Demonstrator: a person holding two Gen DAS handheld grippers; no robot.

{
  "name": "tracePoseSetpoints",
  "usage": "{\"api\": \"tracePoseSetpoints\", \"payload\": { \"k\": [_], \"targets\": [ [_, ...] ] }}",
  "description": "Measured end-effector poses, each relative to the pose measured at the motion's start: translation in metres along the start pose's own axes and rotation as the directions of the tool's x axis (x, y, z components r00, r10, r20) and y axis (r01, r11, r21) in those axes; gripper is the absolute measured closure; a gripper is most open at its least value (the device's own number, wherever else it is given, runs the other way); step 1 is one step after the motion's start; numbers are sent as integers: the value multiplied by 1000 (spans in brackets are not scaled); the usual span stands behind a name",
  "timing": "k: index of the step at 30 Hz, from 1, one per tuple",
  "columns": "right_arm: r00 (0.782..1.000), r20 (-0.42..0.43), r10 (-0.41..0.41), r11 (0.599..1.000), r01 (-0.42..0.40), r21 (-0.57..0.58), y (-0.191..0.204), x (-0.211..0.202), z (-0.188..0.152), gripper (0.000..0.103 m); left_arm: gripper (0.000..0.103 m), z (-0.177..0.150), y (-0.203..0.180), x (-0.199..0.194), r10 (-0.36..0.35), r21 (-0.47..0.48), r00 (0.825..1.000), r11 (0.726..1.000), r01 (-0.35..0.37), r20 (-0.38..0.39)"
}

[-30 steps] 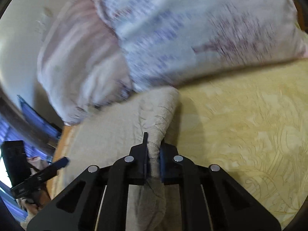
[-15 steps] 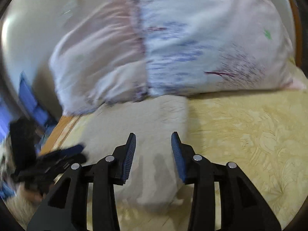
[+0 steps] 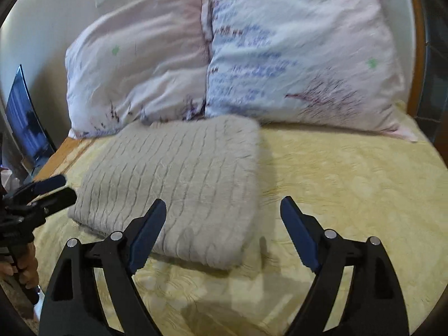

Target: Fold small clothes

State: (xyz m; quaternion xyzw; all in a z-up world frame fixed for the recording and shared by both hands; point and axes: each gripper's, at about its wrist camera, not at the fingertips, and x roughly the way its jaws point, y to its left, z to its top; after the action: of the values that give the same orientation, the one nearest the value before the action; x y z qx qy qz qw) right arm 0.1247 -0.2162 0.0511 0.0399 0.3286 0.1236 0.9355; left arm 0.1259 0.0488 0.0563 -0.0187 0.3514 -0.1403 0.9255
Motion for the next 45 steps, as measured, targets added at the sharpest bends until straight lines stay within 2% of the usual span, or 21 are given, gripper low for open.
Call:
{"api": "tracePoseSetpoints", "payload": {
  "k": [1, 2, 4, 8, 11, 13, 18, 21, 26, 30, 37, 45],
  "targets": [
    [1000, 2, -5, 1000, 5, 2, 0, -4, -3, 17, 3, -5, 3, -3, 34, -8, 999, 999, -34, -4],
    [1000, 2, -13, 1000, 12, 9, -1, -7, -5, 14, 2, -9, 6, -6, 67, -16, 998, 998, -67, -4],
    [999, -6, -46, 998, 46, 30, -2, -7, -8, 2, 2, -15, 8, -8, 107, -24, 994, 994, -107, -12],
    [997, -10, -82, 996, 82, 43, 3, -8, -16, 1, 2, -25, 6, -4, 170, -21, 983, 985, -172, -69],
    [990, -60, -126, 991, 128, 29, 12, -3, -23, 1, 2, -32, 1, 2, 216, 2, 970, 976, -218, -108],
    [990, -85, -114, 993, 115, 17, 17, 1, -27, 1, 2, -35, -1, 7, 237, 12, 962, 971, -238, -131],
    [987, -139, -83, 996, 87, 23, 26, 10, -37, 1, 2, -40, -4, 16, 233, 11, 956, 972, -235, -181],
    [981, -166, -96, 995, 98, 1, 33, 16, -42, 1, 2, -42, -6, 21, 254, 27, 943, 967, -255, -217],
    [974, -197, -112, 994, 110, -20, 40, 23, -47, 1, 2, -43, -7, 27, 228, 23, 943, 973, -229, -241],
    [964, -233, -130, 991, 130, -16, 39, 30, -49, 1, 2, -44, -9, 33, 225, 31, 936, 974, -225, -272],
    [954, -249, -164, 986, 157, -47, 41, 34, -52, 1, 2, -43, -6, 35, 207, 12, 942, 977, -211, -264],
    [956, -240, -167, 986, 161, -47, 41, 34, -53, 1, 2, -44, -5, 34, 203, 12, 950, 978, -206, -238]
  ]
}}
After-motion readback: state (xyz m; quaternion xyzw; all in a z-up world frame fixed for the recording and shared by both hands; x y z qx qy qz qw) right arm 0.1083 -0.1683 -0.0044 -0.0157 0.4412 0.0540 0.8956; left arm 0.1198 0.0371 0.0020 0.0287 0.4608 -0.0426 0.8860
